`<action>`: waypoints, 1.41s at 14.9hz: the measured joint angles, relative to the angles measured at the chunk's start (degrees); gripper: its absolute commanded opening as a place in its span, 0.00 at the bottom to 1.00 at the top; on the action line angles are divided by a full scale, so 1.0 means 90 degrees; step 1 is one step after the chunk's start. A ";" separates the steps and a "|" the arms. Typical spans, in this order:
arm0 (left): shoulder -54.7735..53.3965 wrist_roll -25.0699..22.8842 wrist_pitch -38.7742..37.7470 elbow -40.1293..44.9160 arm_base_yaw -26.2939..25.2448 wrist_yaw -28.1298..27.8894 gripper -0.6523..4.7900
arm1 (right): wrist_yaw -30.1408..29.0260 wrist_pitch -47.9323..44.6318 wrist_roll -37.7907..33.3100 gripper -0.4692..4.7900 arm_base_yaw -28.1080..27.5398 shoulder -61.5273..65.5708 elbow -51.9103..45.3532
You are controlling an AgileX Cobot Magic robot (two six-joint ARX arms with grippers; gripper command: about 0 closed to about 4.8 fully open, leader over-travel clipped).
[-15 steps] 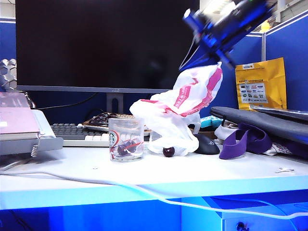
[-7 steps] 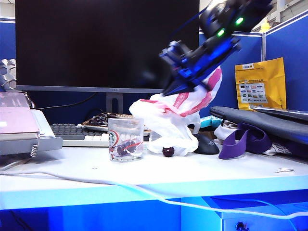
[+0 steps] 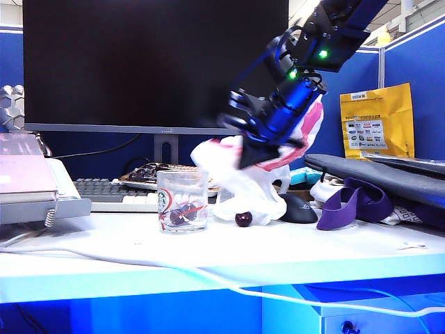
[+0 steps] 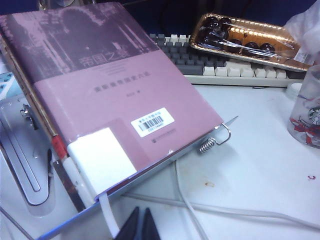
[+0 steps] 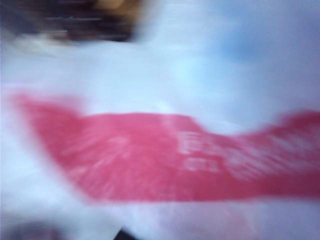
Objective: Pick up the cherry on the right side of the glass and put it inside the glass.
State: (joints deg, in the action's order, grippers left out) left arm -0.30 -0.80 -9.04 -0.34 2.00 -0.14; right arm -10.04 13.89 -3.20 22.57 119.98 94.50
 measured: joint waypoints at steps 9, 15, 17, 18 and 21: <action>0.0000 0.0002 0.0000 0.0000 0.0000 0.0000 0.11 | 0.2603 -0.0461 0.0767 0.08 -0.0097 0.0007 0.0617; 0.0002 0.0000 0.0000 0.0000 0.0000 -0.0002 0.11 | 0.3298 -0.0505 0.0860 0.08 -0.0877 0.0019 0.0828; 0.0002 0.0000 0.0000 0.0000 0.0000 0.0000 0.11 | 0.3407 -0.0505 0.0860 0.08 -0.1122 0.0019 0.1139; 0.0002 0.0002 0.0000 0.0000 0.0000 -0.0002 0.11 | 0.3412 -0.0498 0.0860 0.08 -0.1246 0.0017 0.1362; 0.0002 0.0002 0.0000 0.0000 0.0000 -0.0002 0.11 | 0.3400 -0.0270 0.0857 0.08 -0.1440 0.0017 0.1940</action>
State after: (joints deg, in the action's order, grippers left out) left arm -0.27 -0.78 -9.04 -0.34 2.00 -0.16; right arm 20.56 11.46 4.51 9.61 120.14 111.96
